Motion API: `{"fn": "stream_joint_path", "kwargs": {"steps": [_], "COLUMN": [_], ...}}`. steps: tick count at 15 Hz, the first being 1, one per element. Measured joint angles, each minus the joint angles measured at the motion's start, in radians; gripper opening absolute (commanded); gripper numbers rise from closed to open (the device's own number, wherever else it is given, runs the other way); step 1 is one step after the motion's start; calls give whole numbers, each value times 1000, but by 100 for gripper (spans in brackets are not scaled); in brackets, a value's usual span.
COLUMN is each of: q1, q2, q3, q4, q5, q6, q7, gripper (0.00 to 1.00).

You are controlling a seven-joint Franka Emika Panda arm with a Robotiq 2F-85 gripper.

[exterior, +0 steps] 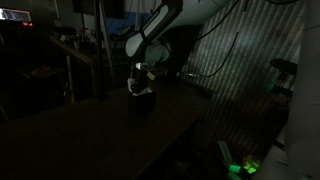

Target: Pick the cloth and shove it in the box

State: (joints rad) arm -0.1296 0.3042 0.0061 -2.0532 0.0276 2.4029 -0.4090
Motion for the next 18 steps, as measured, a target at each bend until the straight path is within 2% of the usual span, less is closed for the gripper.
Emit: {"fn": "stream_joint_path", "kwargs": {"steps": [2, 3, 4, 5, 8, 9, 18], "q1": [2, 5, 10, 15, 35, 42, 70], "q2": [-28, -43, -57, -70, -101, -107, -154], "q3": [-3, -3, -3, -3, -3, -3, -3], "q4": [-1, -1, -1, -2, -3, -5, -29], "q5": [-30, -43, -53, -62, -77, -83, -123], "q6": [-19, -29, -38, -46, -66, -70, -85], "q7": [20, 32, 43, 55, 80, 88, 127], "gripper": [15, 37, 41, 21, 11, 13, 13]}}
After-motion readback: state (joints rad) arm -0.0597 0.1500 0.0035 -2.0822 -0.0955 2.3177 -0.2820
